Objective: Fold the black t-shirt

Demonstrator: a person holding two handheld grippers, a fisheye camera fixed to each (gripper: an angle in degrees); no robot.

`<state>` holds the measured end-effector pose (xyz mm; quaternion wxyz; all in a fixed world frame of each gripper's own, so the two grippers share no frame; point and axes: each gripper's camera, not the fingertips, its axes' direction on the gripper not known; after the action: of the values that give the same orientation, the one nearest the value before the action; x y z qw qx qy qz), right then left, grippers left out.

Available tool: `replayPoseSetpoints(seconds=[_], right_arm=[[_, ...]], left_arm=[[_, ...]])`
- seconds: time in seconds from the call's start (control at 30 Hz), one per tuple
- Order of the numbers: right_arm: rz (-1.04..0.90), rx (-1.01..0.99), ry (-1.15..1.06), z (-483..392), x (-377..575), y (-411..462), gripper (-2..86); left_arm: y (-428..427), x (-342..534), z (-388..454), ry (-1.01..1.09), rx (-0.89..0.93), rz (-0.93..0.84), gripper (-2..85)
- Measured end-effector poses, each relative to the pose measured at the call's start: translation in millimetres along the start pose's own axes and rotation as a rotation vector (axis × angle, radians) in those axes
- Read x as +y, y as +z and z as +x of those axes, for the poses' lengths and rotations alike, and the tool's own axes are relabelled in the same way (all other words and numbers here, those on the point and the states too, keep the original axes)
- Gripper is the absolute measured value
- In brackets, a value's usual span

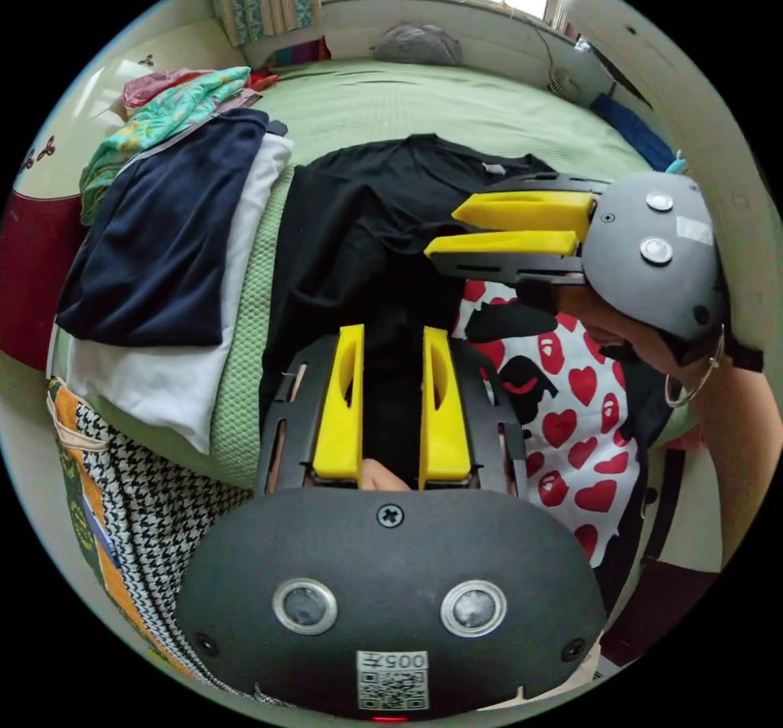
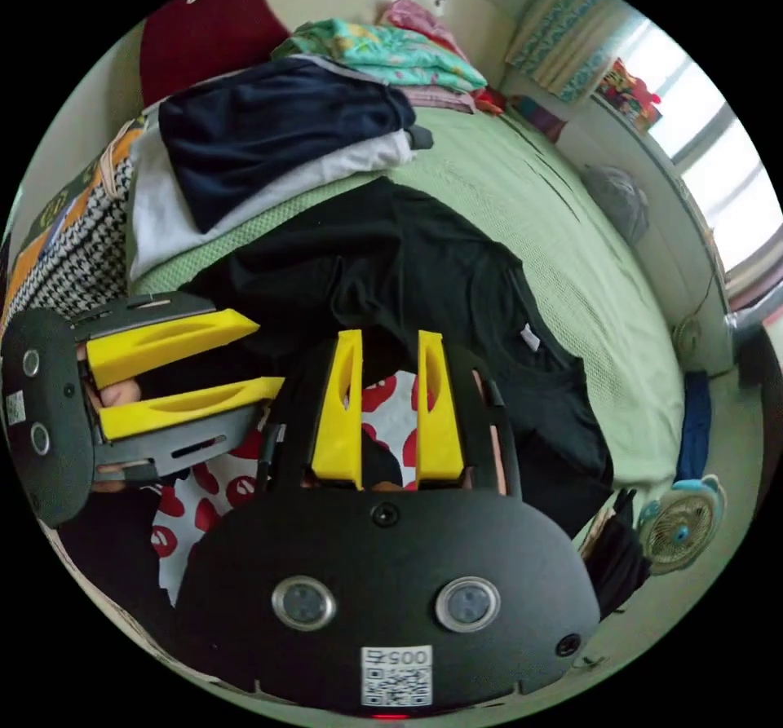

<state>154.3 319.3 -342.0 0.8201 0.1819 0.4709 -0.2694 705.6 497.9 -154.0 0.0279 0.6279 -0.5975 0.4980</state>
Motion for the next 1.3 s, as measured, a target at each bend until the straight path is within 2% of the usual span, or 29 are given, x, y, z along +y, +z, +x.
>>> replayPoseSetpoints(seconds=[0.13,0.23,0.37,0.5,0.67,0.87,1.03,1.13,1.2,1.3], right_arm=[[0.004,0.02,-0.024,4,-1,6,1.6],[0.073,-0.011,0.079,24,2,-2,-1.3],[0.129,-0.203,0.357,76,12,-6,-1.5],[0.105,-0.378,0.641,122,40,13,-0.9],[0.017,-0.474,0.791,142,70,37,2.8],[0.045,-0.323,0.677,132,88,18,4.3],[0.116,-0.32,0.47,99,102,-7,4.6],[0.158,-0.35,0.282,65,112,-20,4.7],[0.185,-0.29,0.104,32,121,-28,5.4],[0.127,-0.25,-0.029,2,127,-20,5.7]], left_arm=[[6,0,-9,-0.02,0.11,0.038,4.1],[3,5,-16,-0.032,0.154,0.075,0.4],[-5,13,-23,-0.036,0.162,0.117,-0.5],[1,21,-23,-0.018,0.186,0.083,-0.6],[16,26,-24,-0.02,0.156,0.062,-0.6],[23,17,-24,-0.01,0.187,0.07,0.1],[32,9,-9,0.049,0.175,0.075,4.6],[37,4,-5,0.055,0.117,0.076,5.8],[41,0,-7,0.048,0.107,0.073,5.9],[48,-8,-16,0.017,0.081,0.06,6.0]])
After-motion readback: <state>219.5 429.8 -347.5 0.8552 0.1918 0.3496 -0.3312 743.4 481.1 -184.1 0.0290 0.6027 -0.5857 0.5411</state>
